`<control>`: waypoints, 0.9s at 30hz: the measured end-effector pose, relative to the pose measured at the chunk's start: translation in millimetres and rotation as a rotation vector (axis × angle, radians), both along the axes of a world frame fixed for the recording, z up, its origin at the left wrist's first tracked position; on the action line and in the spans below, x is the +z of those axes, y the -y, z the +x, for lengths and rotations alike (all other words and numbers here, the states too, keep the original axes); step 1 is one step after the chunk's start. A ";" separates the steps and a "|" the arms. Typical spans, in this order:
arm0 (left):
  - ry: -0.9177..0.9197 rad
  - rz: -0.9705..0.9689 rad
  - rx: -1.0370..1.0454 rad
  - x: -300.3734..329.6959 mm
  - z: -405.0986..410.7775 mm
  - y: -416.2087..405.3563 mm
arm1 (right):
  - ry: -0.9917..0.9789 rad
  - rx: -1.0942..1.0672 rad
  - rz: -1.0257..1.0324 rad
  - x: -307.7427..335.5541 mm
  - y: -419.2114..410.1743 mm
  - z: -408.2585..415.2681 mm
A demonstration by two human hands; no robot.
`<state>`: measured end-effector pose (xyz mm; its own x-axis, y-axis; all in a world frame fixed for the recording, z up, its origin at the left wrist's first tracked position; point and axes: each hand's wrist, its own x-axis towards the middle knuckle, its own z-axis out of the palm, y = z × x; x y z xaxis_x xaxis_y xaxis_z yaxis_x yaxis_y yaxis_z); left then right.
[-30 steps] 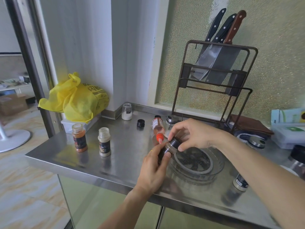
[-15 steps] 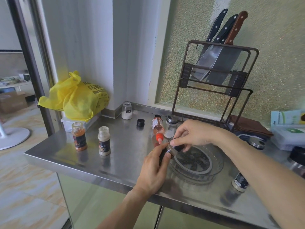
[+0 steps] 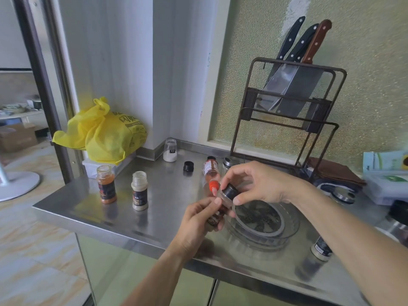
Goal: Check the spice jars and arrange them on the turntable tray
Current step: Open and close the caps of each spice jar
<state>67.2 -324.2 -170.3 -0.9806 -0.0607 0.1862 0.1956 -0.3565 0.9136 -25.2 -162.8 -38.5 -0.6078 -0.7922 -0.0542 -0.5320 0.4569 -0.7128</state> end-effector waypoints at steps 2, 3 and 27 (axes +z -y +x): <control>0.005 0.098 -0.089 1.7 -0.9 3.6 | 0.014 0.036 -0.004 3.3 0.8 1.7; -0.004 0.111 -0.096 1.4 -1.1 4.5 | -0.004 0.043 0.012 4.7 2.5 2.4; -0.007 -0.093 0.073 -7.7 0.8 9.1 | -0.162 -0.133 0.245 6.5 9.5 18.3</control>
